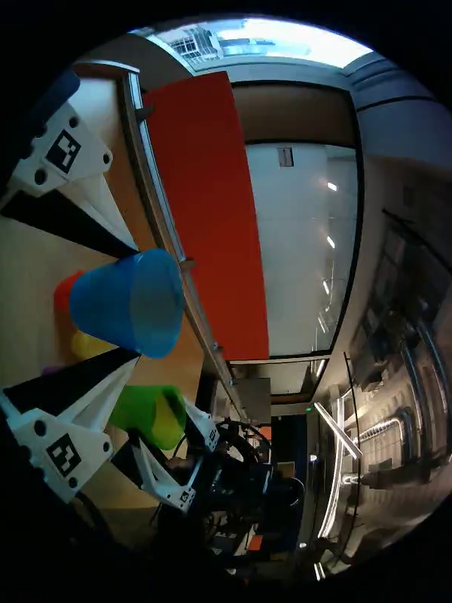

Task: Pour water

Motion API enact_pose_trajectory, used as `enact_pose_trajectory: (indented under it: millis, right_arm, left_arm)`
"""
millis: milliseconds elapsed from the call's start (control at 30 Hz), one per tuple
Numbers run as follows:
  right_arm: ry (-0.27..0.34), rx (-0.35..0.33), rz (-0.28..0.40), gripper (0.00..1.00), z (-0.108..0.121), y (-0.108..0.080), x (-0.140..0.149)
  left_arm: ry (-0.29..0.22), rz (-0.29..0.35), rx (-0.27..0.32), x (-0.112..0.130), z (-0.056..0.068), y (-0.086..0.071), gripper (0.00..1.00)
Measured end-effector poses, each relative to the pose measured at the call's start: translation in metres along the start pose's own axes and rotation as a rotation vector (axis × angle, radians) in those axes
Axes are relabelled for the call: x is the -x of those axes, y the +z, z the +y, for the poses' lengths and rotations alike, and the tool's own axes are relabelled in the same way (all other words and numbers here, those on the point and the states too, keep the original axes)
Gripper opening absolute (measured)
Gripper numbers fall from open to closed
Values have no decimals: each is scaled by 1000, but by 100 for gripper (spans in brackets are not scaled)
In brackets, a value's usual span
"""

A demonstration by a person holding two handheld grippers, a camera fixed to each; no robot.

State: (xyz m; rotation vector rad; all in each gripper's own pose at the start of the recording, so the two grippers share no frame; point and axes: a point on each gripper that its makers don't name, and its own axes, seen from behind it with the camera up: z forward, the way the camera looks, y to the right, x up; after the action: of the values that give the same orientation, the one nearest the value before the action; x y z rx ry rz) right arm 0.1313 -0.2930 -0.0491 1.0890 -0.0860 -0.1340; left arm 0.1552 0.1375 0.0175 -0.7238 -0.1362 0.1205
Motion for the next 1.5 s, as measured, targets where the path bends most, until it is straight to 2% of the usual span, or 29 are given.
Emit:
enact_pose_trajectory:
  millis: [267, 567, 967, 1267, 1500]
  right_arm:
    - [-7, 4, -67, 90, 7, -14, 20]
    - [4, 0, -117, 90, 10, -29, 37]
    - [10, 4, -214, 90, 17, -48, 70]
    - [35, 5, -250, 91, 21, -61, 91]
    - [48, 1, -267, 90, 22, -67, 103]
  left_arm:
    - [27, -72, 14, 29, 2, 3, 83]
    - [35, -141, 27, 57, 5, 13, 83]
    - [118, -238, 50, 99, 16, 27, 83]
    - [120, -300, 86, 128, 24, 34, 83]
    - [140, -354, 113, 150, 30, 37, 83]
